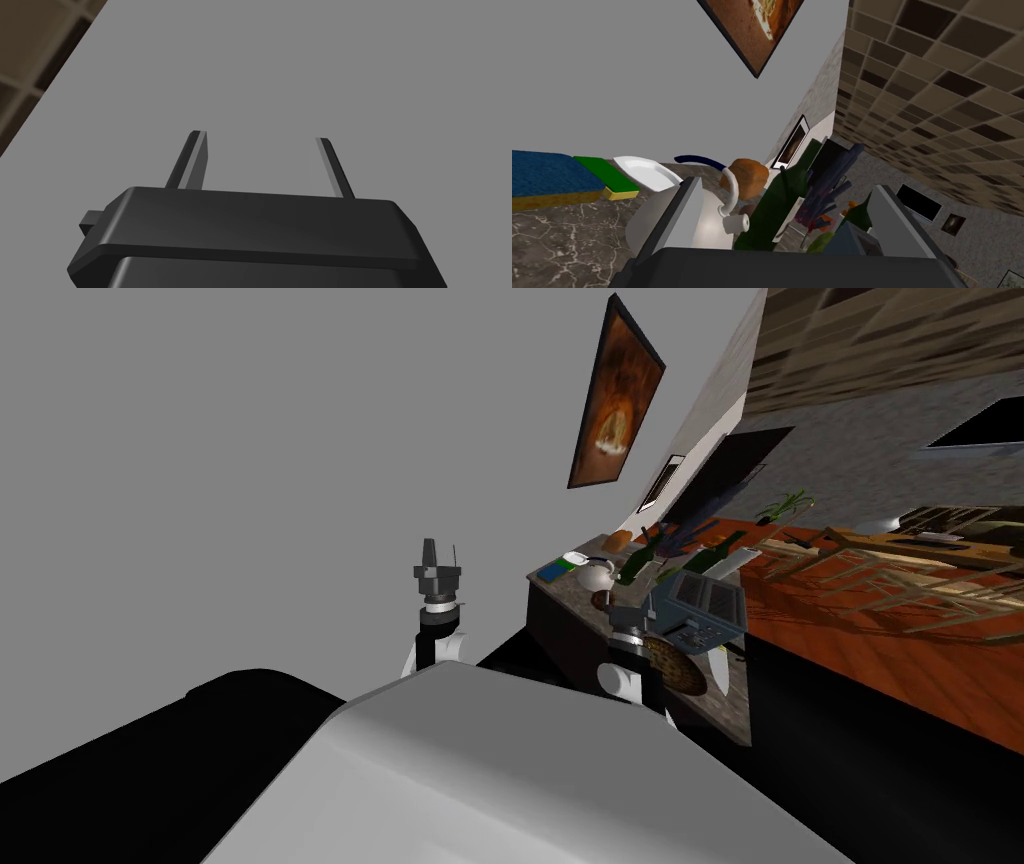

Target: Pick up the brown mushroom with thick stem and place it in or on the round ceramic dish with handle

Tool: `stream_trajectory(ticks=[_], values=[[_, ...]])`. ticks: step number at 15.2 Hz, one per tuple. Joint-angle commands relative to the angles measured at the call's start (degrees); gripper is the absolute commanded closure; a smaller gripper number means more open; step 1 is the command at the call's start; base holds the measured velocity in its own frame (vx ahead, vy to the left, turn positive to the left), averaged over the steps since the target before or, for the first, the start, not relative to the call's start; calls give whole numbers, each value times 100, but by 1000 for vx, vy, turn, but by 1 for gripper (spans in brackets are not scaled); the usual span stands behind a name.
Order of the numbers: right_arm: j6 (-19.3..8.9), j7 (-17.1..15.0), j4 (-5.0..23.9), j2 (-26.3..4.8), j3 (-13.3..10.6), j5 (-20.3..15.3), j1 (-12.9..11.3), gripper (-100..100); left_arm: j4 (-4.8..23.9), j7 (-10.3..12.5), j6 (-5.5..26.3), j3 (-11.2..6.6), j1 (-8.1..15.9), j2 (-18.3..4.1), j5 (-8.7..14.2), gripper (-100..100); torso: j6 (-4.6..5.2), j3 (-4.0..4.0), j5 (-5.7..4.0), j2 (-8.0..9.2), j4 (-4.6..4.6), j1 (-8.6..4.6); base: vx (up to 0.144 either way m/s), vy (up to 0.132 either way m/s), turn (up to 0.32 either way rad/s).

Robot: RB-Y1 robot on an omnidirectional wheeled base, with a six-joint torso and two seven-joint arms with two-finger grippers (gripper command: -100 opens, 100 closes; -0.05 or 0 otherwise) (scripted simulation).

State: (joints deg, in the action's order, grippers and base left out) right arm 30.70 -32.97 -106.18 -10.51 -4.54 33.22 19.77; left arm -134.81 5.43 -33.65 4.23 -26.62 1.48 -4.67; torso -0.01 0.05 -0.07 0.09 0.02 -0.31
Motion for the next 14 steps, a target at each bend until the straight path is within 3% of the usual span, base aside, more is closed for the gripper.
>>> stream_trajectory(ticks=[1, 3, 6, 8, 11, 14], values=[[58, -286, 286, -4, 28, 235, -143, -100, 0, 0, 0, 0, 0, 0, 0, 0, 0, 0, 0, 0, 0, 0, -66, -44, 279], [58, -430, 292, -4, 28, 235, -143, -100, 0, 0, 0, 0, 0, 0, 0, 0, -1, 1, -1, 3, 1, -6, -54, -43, 139], [123, -835, 681, 7, 80, 563, -345, -100, 0, 0, 0, 0, 0, 0, 0, 0, 0, -2, 0, -3, -1, -1, -50, -31, 180], [123, -970, 692, 7, 80, 563, -345, -100, 0, 0, 0, 0, 0, 0, 0, 0, 0, -2, -1, -3, -1, -5, -44, -38, 135], [178, -1378, 1086, 35, 145, 863, -546, -100, 0, 0, 0, 0, 0, 0, 0, 0, 1, -5, -1, -8, -2, -2, -42, -34, 156], [202, -1733, 1279, 57, 181, 1001, -645, -100, 0, 0, 0, 0, 0, 0, 0, 0, 0, -4, -2, -6, -2, -7, -46, -43, 167]])
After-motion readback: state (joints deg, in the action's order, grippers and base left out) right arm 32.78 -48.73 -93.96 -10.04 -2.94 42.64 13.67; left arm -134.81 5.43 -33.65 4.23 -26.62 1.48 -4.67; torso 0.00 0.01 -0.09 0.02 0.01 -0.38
